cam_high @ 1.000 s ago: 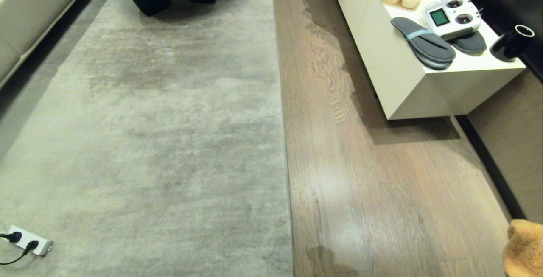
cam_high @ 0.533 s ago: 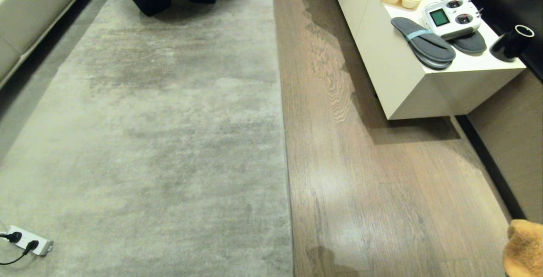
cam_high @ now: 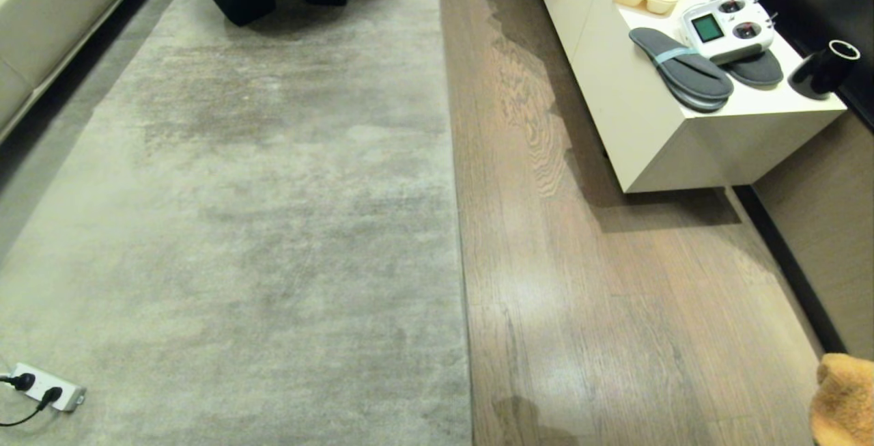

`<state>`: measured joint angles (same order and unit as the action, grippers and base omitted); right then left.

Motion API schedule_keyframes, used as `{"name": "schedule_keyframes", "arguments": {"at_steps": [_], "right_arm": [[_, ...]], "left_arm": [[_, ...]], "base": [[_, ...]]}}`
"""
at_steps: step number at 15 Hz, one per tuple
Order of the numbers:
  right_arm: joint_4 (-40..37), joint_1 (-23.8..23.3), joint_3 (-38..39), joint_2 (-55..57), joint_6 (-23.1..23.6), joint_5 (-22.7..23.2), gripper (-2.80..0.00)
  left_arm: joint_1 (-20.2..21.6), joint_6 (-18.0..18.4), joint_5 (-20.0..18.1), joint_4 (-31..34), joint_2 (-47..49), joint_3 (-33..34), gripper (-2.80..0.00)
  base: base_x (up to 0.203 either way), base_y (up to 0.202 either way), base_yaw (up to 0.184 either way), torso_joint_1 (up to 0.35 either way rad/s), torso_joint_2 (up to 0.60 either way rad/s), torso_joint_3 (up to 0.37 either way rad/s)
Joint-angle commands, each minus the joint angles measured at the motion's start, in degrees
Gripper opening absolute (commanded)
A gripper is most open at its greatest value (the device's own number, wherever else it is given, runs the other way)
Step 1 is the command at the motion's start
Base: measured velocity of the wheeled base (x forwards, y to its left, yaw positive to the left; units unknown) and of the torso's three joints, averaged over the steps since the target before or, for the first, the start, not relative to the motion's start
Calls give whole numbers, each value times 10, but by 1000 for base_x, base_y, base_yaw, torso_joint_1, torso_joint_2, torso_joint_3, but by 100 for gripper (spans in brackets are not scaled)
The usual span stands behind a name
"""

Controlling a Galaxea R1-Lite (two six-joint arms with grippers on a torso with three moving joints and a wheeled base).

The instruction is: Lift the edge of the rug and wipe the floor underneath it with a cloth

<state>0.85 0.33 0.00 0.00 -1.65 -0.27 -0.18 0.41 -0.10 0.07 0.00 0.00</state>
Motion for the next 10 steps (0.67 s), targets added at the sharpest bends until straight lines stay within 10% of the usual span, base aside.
{"name": "schedule_keyframes", "arguments": {"at_steps": [1,10], "right_arm": [[0,0,0,1,0,0,-280],[0,0,0,1,0,0,-280]], "left_arm": [[0,0,0,0,0,0,-280],[0,1,0,-1,0,0,-280]], "base": [[0,0,0,0,0,0],[0,0,0,0,0,0]]}}
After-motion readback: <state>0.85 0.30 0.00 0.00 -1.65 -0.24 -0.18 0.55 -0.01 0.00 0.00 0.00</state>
